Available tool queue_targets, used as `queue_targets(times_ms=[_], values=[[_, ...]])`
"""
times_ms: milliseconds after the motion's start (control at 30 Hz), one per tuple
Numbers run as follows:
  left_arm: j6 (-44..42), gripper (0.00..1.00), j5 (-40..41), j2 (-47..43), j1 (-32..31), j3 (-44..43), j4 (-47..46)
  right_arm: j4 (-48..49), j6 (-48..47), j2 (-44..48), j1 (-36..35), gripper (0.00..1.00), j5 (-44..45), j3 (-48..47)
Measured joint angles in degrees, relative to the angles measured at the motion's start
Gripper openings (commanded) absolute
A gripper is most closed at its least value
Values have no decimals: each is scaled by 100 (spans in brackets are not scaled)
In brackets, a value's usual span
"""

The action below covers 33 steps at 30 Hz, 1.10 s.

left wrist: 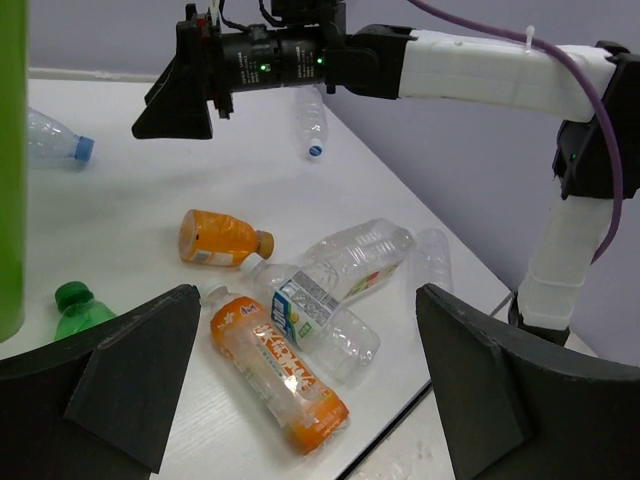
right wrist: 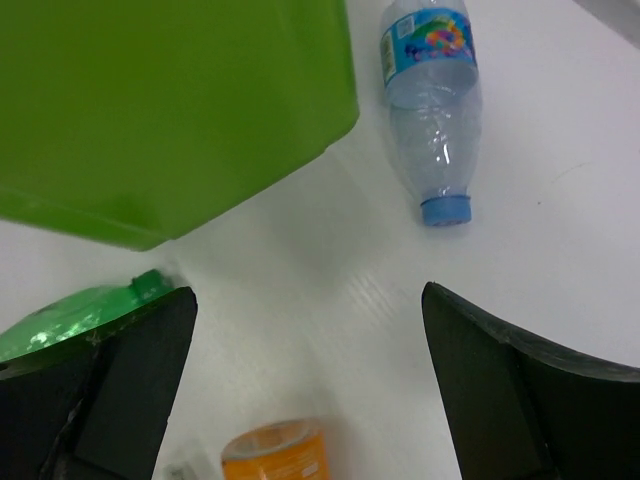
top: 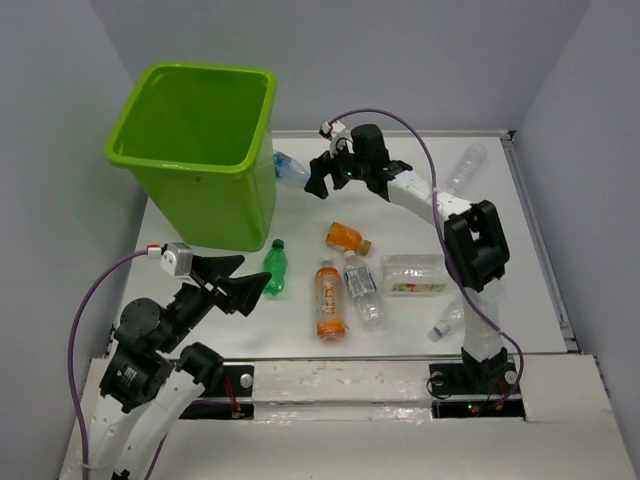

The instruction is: Put the plastic bottles in the bin

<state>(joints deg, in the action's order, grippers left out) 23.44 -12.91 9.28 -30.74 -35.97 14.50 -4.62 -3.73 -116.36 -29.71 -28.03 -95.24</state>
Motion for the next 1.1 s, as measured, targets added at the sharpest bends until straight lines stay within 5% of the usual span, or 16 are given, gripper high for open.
queue_targets(times_ms=[533, 1100], values=[[7, 99, 330, -57, 350, 85, -37, -857, -461, -3333, 118, 100, 256, -4325], [0, 99, 24, 129, 914, 149, -199, -826, -28, -4457, 262, 100, -188, -5272]])
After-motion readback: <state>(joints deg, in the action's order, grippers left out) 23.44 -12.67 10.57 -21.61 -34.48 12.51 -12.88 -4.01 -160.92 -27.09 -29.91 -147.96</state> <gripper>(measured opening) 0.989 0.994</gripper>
